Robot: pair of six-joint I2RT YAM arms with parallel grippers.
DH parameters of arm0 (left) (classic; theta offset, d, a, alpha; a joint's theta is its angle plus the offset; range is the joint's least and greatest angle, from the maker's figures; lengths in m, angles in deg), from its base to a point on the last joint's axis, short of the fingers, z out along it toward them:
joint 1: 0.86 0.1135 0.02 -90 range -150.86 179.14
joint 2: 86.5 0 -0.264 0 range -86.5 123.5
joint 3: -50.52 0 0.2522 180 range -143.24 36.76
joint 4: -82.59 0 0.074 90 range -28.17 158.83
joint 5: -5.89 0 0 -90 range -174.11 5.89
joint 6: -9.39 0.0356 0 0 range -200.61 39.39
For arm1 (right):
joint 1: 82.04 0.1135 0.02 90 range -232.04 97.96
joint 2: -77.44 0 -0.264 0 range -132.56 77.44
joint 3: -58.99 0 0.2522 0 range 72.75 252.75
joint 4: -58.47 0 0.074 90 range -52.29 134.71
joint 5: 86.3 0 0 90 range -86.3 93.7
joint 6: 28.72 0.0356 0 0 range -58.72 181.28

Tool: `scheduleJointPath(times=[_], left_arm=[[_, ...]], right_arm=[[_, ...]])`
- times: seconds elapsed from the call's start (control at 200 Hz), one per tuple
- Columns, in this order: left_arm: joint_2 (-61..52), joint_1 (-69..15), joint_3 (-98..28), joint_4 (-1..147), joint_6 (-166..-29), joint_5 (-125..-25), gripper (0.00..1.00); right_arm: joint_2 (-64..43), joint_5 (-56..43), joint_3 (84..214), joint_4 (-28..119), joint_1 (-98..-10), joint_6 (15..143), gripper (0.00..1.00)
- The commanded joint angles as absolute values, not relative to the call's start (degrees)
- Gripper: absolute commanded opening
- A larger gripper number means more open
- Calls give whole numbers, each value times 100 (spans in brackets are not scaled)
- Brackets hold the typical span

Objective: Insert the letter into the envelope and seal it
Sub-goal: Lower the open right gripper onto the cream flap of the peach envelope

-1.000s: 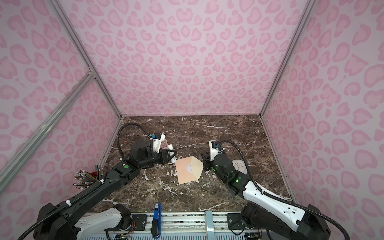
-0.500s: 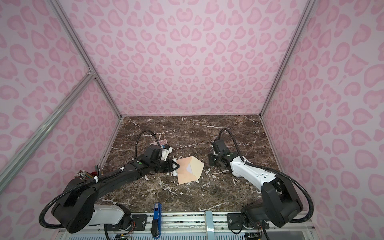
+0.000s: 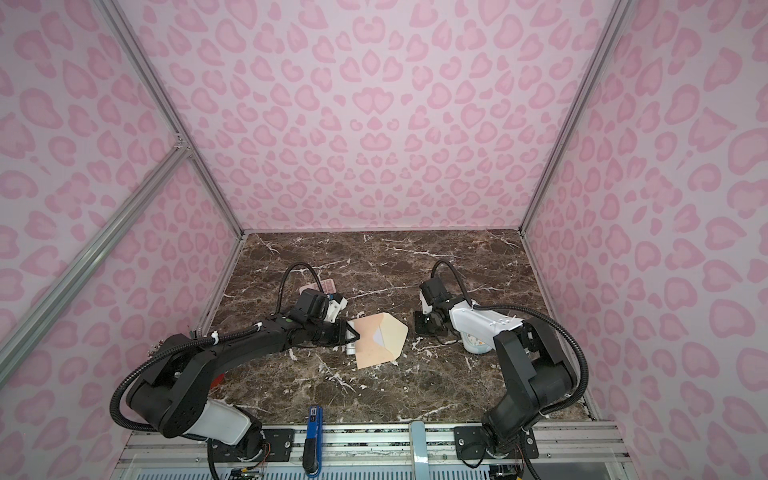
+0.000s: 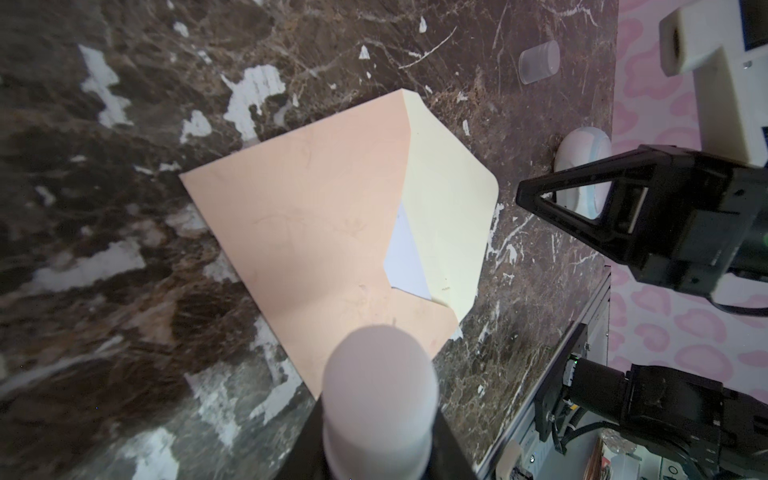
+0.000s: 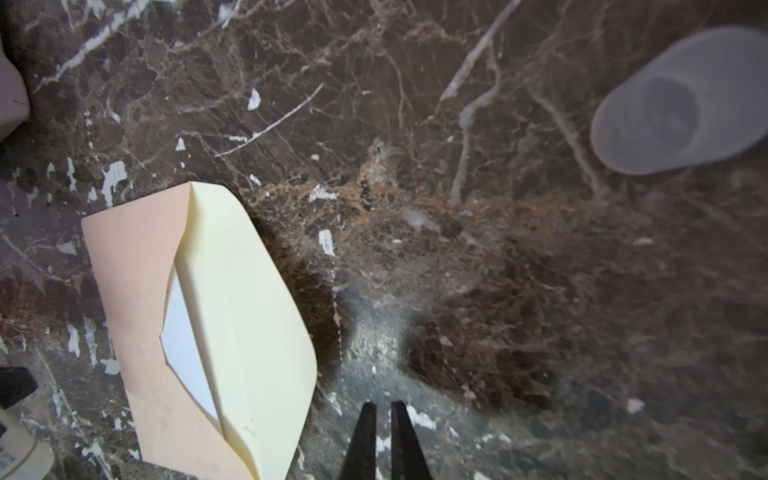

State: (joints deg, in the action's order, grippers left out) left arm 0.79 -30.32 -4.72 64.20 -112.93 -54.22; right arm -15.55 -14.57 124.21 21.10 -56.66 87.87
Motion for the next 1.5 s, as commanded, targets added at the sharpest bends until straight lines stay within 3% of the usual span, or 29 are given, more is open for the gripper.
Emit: scheduleJointPath(times=[0.0,1.35,1.495], left_arm=[[152,-2979,-540,6362,-11154,-5299,4],[1244,-2785,-802,6288,-10896,-5237,4],[1240,-2785,-789,6305,-10891,-5238,4]], right_arm=[[-1657,-1715,12460,2142,-5664,8638,11],[-1693,-2446,12629,2270,-5484,8361,11],[-1609,-2521,12604,2271,-5488,8341,15]])
